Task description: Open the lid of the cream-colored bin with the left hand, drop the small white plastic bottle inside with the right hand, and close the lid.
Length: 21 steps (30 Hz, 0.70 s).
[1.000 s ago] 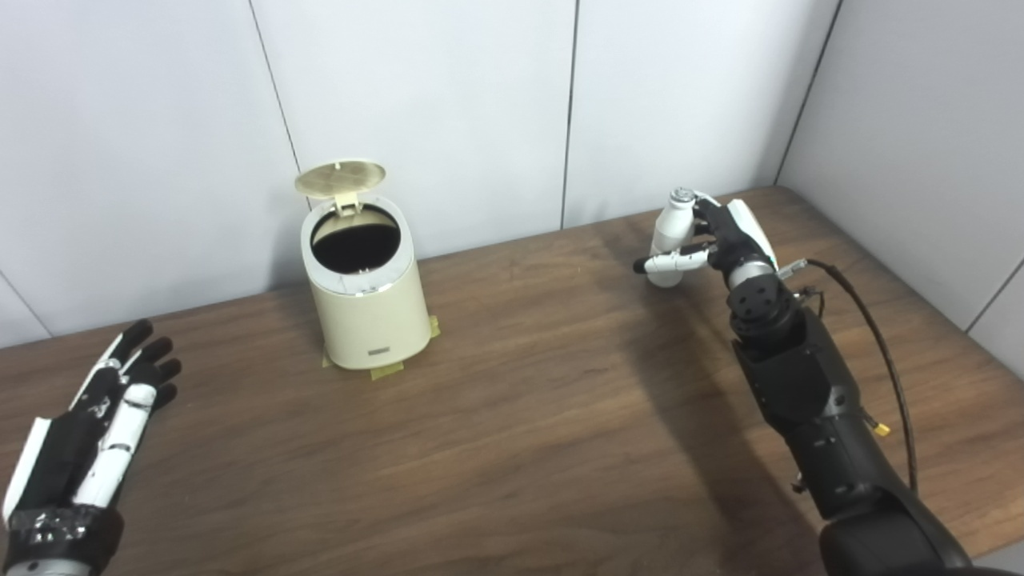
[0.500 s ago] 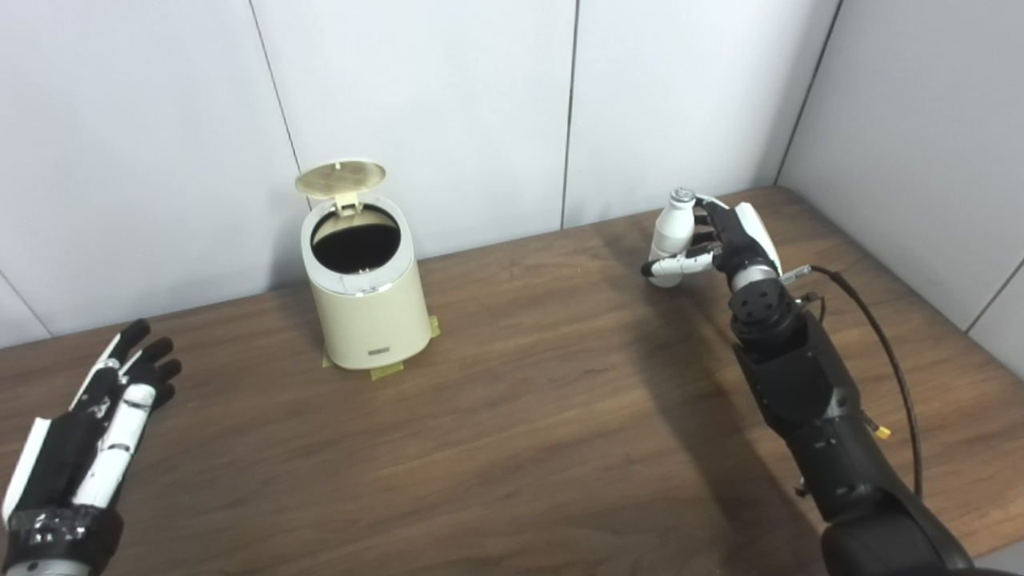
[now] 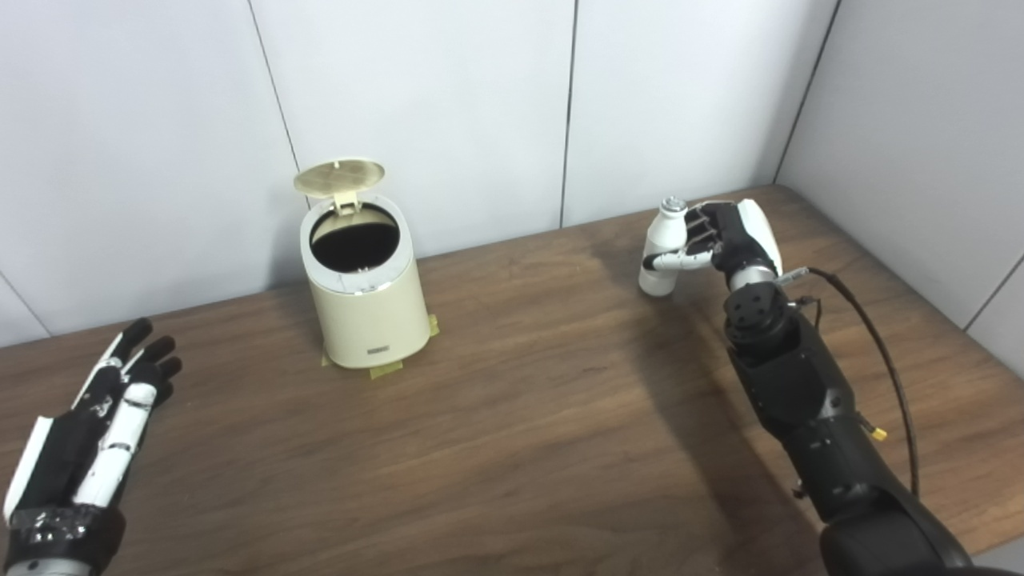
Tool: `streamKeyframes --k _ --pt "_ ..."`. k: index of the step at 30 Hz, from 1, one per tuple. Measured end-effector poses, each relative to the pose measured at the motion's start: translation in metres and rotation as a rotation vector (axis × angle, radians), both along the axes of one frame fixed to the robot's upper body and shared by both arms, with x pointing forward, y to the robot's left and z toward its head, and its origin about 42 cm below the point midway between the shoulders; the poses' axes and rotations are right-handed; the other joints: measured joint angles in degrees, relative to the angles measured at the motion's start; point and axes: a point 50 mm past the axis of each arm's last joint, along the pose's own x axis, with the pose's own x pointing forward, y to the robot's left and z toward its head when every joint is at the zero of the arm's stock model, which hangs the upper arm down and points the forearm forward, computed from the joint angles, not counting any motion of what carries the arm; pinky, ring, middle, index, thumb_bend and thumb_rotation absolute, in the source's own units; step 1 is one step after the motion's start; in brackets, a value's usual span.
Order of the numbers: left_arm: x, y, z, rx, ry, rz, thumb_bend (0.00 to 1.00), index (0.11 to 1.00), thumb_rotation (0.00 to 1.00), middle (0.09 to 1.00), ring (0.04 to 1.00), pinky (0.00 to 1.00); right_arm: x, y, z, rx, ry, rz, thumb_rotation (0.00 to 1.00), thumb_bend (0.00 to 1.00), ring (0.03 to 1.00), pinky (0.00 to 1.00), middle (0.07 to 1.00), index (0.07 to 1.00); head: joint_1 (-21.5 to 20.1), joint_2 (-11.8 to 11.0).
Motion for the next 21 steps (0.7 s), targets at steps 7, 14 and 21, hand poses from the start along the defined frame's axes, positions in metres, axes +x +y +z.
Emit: streamKeyframes --k 7,14,21 --pt "-0.002 -0.001 -0.003 0.024 0.008 -0.001 0.34 0.969 0.65 0.869 0.898 0.94 0.003 0.004 -0.004 -0.022 0.003 0.037 0.00 0.53 0.510 0.48 0.528 0.471 0.97 -1.05" --pt "-0.001 -0.001 -0.003 0.041 0.006 0.006 0.33 0.960 0.64 0.859 0.904 0.99 0.001 -0.003 -0.004 -0.037 0.005 0.035 0.00 0.53 0.498 0.47 0.511 0.476 2.19 -1.49" --pt "-0.001 -0.002 -0.003 0.012 0.003 0.017 0.36 0.971 0.55 0.889 0.905 0.95 -0.014 0.012 0.002 -0.096 -0.087 0.130 0.00 0.52 0.443 0.45 0.469 0.496 4.04 -1.76"
